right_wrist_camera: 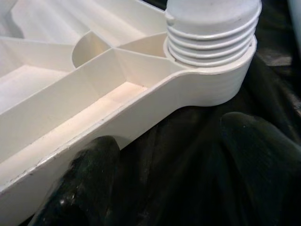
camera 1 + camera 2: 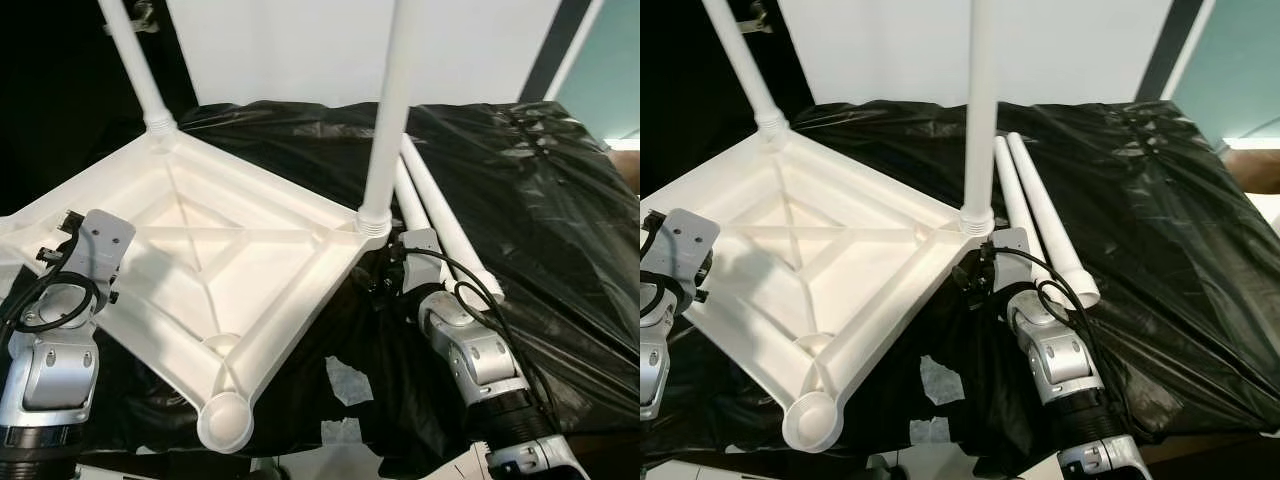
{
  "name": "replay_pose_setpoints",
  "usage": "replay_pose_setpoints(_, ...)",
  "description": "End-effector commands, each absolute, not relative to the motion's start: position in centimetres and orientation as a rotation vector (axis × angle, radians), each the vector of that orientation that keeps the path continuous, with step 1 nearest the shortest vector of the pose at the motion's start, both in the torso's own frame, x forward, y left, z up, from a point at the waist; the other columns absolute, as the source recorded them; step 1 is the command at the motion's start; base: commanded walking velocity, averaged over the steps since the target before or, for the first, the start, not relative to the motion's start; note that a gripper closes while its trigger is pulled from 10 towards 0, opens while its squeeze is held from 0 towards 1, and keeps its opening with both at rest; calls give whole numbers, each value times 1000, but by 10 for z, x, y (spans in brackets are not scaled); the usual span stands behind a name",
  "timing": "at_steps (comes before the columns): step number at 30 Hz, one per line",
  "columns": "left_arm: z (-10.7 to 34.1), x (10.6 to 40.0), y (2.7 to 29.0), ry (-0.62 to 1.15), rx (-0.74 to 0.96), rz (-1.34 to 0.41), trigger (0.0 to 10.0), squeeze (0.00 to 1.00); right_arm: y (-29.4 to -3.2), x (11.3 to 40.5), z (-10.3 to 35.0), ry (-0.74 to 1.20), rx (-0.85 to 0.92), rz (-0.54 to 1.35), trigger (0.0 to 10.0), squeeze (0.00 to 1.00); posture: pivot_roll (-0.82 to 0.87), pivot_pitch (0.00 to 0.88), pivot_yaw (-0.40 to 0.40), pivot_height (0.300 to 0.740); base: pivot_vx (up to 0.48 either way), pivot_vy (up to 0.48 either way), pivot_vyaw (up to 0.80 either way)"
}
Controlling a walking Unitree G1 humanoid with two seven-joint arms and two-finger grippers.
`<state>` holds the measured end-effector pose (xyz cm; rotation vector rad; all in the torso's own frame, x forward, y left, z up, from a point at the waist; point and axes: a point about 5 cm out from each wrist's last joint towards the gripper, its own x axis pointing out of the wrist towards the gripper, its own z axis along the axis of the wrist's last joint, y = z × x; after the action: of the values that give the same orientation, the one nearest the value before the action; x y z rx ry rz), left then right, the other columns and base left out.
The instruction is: Building children table
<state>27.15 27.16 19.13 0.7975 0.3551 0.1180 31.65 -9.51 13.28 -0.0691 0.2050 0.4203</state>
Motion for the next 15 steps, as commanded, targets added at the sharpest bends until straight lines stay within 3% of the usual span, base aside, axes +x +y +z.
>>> replay_pose_setpoints(1,185,268,261,381,837,22,10000,0,-90,318,130,237,-64,467,10000,0,154,87,-5,740,0,0,0)
replay_pose_setpoints(4,180,266,255,399,860,-51,10000,0,-89,320,130,246,-66,475,10000,0,157,84,-7,740,0,0,0)
replay_pose_setpoints(11,161,244,223,518,867,-405,10000,0,-92,336,134,269,-101,506,10000,0,157,72,-9,740,0,0,0)
replay_pose_setpoints(15,160,240,217,526,846,-458,10000,0,-93,340,134,273,-107,508,10000,0,158,68,-9,740,0,0,0)
